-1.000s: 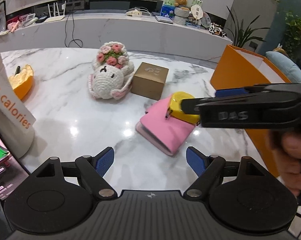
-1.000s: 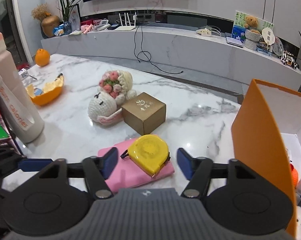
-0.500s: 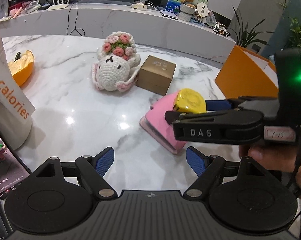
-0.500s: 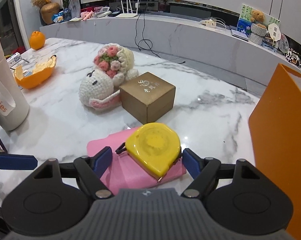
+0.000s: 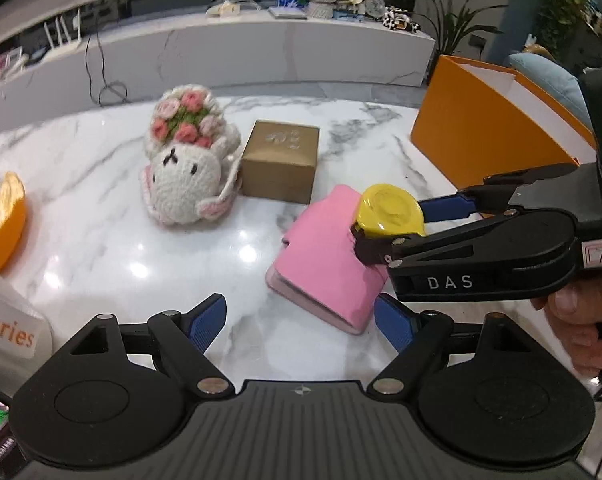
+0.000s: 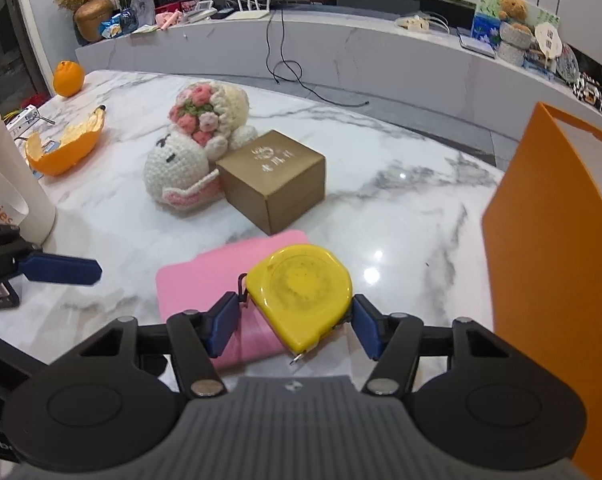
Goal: Organize objects
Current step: 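Grasp the pink notebook with the left tool while the right tool grasps the yellow tape measure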
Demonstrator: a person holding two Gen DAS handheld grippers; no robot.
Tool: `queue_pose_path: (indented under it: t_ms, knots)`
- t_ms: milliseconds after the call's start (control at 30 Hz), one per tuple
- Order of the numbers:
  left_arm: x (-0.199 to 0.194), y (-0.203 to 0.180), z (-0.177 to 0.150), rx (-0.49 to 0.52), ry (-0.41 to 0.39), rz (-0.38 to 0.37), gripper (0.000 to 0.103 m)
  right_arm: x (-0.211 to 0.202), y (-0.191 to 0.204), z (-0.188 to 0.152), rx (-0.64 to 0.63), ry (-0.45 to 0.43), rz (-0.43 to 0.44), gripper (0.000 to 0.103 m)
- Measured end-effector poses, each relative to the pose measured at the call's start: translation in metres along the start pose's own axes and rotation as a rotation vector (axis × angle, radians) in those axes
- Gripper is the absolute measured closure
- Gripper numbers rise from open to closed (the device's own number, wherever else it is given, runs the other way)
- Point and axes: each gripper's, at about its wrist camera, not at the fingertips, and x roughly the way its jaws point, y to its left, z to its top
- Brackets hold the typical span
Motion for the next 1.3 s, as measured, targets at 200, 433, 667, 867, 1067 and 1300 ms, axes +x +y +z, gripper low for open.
queue_pose_path:
  t_ms: [200, 433, 667, 867, 1067, 1300]
  knots:
    - [0.001, -0.016, 0.004, 0.079, -0.028, 0.011, 0.007, -0.006, -0.011, -0.003, 0.033, 0.032, -0.017, 0.041]
    - [0.017, -0.020, 0.004, 0.113, -0.015, 0.039, 0.007, -0.010, -0.019, -0.007, 0.053, 0.048, -0.028, 0.041]
    - [0.028, -0.025, 0.003, 0.136, 0.001, 0.033, 0.007, -0.015, -0.026, -0.013, 0.060, 0.061, -0.043, 0.041]
    - [0.038, -0.034, 0.003, 0.206, 0.014, 0.066, 0.007, -0.014, -0.031, -0.017, 0.070, 0.079, -0.050, 0.041]
    - [0.043, -0.037, 0.003, 0.250, 0.016, 0.073, 0.007, -0.013, -0.030, -0.020, 0.067, 0.090, -0.044, 0.041]
    - [0.048, -0.041, 0.002, 0.287, -0.026, 0.054, 0.003, -0.012, -0.032, -0.022, 0.073, 0.101, -0.038, 0.041]
